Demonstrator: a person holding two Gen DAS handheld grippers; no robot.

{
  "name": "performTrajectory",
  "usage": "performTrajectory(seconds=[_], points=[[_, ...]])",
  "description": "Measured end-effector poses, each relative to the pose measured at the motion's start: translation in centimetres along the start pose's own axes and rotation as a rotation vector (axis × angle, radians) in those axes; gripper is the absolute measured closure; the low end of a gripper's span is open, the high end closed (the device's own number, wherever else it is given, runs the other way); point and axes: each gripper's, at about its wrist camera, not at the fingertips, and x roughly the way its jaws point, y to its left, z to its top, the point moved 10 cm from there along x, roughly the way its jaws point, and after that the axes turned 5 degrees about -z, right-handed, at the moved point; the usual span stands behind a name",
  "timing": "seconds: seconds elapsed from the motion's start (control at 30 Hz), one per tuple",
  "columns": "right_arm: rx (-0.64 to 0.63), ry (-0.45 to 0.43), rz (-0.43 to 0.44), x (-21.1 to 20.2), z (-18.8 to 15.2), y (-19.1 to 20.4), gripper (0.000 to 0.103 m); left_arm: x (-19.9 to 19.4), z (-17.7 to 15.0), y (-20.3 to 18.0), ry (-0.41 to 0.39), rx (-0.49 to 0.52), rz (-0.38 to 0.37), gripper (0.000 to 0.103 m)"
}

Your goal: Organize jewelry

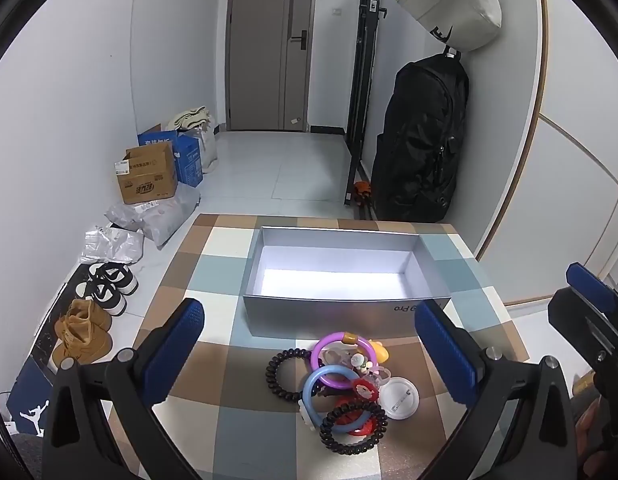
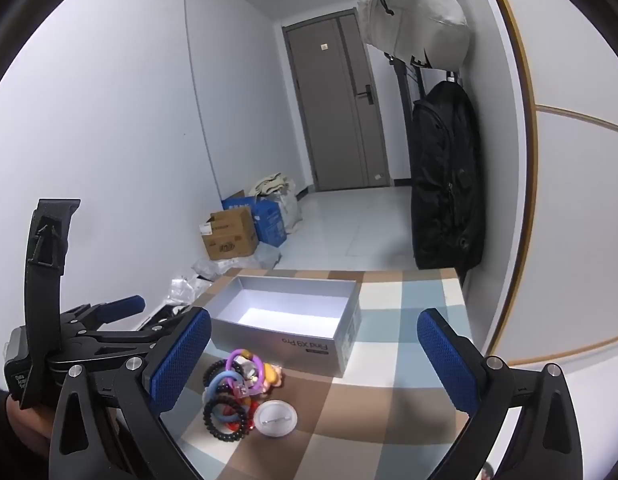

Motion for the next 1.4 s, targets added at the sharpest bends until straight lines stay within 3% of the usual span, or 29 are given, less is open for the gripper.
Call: performTrajectory(seconds=[1.4], points=[[0.001, 0.011, -0.007, 0.07, -0.73, -0.33, 0.0, 0.05, -0.28, -0.57, 0.008, 0.002, -0.043, 0.001]])
